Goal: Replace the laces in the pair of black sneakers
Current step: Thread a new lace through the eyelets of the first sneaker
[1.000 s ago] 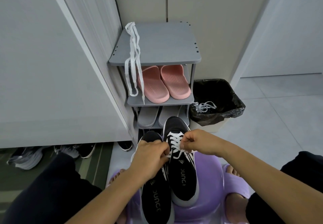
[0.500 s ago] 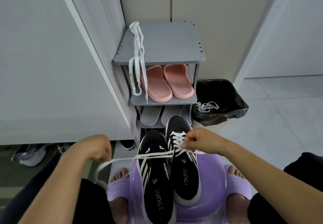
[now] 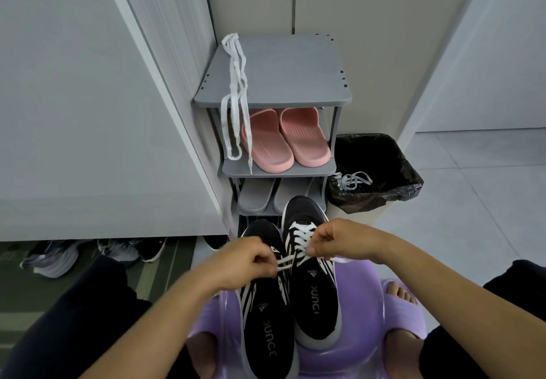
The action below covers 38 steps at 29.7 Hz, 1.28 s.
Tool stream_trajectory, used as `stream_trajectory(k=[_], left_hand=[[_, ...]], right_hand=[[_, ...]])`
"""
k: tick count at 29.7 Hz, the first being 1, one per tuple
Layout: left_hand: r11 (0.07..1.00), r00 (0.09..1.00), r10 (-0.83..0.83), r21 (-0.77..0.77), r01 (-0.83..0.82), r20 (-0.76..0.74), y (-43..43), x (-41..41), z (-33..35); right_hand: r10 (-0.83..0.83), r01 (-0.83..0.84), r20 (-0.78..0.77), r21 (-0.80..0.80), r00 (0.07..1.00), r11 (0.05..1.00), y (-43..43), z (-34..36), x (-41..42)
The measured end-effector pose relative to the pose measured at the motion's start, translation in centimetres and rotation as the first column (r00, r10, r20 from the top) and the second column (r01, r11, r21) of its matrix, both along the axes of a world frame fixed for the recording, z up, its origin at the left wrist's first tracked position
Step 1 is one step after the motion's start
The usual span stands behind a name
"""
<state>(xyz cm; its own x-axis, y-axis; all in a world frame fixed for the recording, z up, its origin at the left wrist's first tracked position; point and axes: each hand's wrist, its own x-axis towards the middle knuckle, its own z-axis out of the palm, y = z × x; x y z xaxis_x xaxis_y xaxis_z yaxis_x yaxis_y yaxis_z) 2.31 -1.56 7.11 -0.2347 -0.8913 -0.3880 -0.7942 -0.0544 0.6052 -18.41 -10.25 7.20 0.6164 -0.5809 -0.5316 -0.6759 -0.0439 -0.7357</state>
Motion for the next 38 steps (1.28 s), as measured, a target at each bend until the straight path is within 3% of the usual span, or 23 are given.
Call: stream_trajectory(k=[2, 3, 6, 8, 10, 11, 13, 14, 19, 21, 23, 25, 27, 28, 30, 34, 35, 38], left_hand=[[0.977, 0.985, 0.044, 0.214, -0.007, -0.166, 0.2, 2.8, 1.0], [0.959, 0.982, 0.064, 0.283, -0.011, -0.180, 0.4, 4.5, 1.5], [0.915, 0.997, 0.014, 0.401, -0.043, 0.075, 0.8, 9.2, 2.0], [0.900, 0.954, -0.047, 0.427, -0.088, 0.295, 0.6, 10.4, 1.5], [0.941, 0.880, -0.077, 0.327, -0.091, 0.468, 0.5, 8.9, 0.3], [0.974, 0.889, -0.038, 0.216, -0.070, 0.457, 0.5, 6.9, -0.3], [0.997, 0.980, 0.079, -0.028, -0.075, 0.183, 1.0, 2.0, -0.9], [0.990, 0.994, 0.069, -0.132, -0.058, 0.081, 1.1, -0.2, -1.3], [0.867, 0.972, 0.065, -0.495, 0.057, 0.226, 0.5, -3.7, -2.4], [0.849, 0.969, 0.083, -0.526, 0.052, 0.231, 0.4, -3.5, -2.4], [0.920, 0.978, 0.091, -0.391, -0.012, 0.185, 0.5, -2.8, -2.0], [0.993, 0.995, 0.093, -0.075, -0.095, -0.027, 0.5, -0.8, -1.2], [0.962, 0.961, 0.157, 0.254, -0.097, -0.227, 0.8, 1.9, -0.1], [0.934, 0.958, 0.170, 0.348, -0.082, -0.231, 0.9, 3.2, 0.4], [0.918, 0.988, 0.116, 0.391, -0.068, -0.100, 1.1, 4.9, 0.7], [0.976, 0.965, -0.078, 0.216, 0.023, 0.251, 0.7, 4.5, 0.1], [0.994, 0.968, -0.024, 0.112, -0.005, 0.249, 0.6, 3.6, -0.3], [0.986, 0.995, 0.098, -0.139, -0.097, 0.000, 0.9, -0.5, -0.5]], right_hand=[[-0.001, 0.001, 0.006, -0.010, 1.000, 1.000, 0.1, -0.2, 0.1], [-0.008, 0.008, 0.012, -0.027, 1.000, 1.000, 0.1, -0.3, 0.2], [-0.055, 0.057, 0.038, -0.056, 0.998, 0.997, 0.1, -0.3, 0.4], [-0.082, 0.085, 0.076, -0.043, 0.994, 0.995, 0.1, -0.2, 0.4], [-0.098, 0.102, 0.097, -0.036, 0.990, 0.994, 0.1, -0.3, 0.5], [-0.100, 0.103, 0.094, -0.034, 0.991, 0.994, 0.1, -0.4, 0.6], [-0.091, 0.094, 0.076, -0.035, 0.993, 0.995, 0.1, -0.5, 0.7], [-0.087, 0.089, 0.070, -0.036, 0.994, 0.995, 0.2, -0.5, 0.8], [-0.104, 0.106, 0.095, -0.012, 0.990, 0.994, 0.1, -0.2, 0.9], [-0.091, 0.092, 0.098, -0.002, 0.991, 0.996, -0.1, -0.1, 0.9], [-0.043, 0.044, 0.058, -0.006, 0.997, 0.999, -0.3, -0.1, 0.7], [0.000, 0.000, 0.011, -0.014, 1.000, 1.000, -0.5, 0.0, 0.3], [0.004, -0.004, 0.022, -0.005, 1.000, 1.000, -0.6, -0.1, 0.2], [0.001, -0.001, 0.039, 0.004, 0.999, 1.000, -0.5, -0.3, 0.2], [-0.003, 0.002, 0.070, 0.017, 0.998, 1.000, -0.2, -0.5, 0.5], [-0.009, 0.015, 0.098, -0.055, 0.995, 0.998, 0.3, -0.6, 1.4], [-0.011, 0.019, 0.102, -0.074, 0.995, 0.997, 0.3, -0.5, 1.5], [-0.031, 0.045, 0.139, -0.098, 0.990, 0.994, 0.1, -0.2, 1.5]])
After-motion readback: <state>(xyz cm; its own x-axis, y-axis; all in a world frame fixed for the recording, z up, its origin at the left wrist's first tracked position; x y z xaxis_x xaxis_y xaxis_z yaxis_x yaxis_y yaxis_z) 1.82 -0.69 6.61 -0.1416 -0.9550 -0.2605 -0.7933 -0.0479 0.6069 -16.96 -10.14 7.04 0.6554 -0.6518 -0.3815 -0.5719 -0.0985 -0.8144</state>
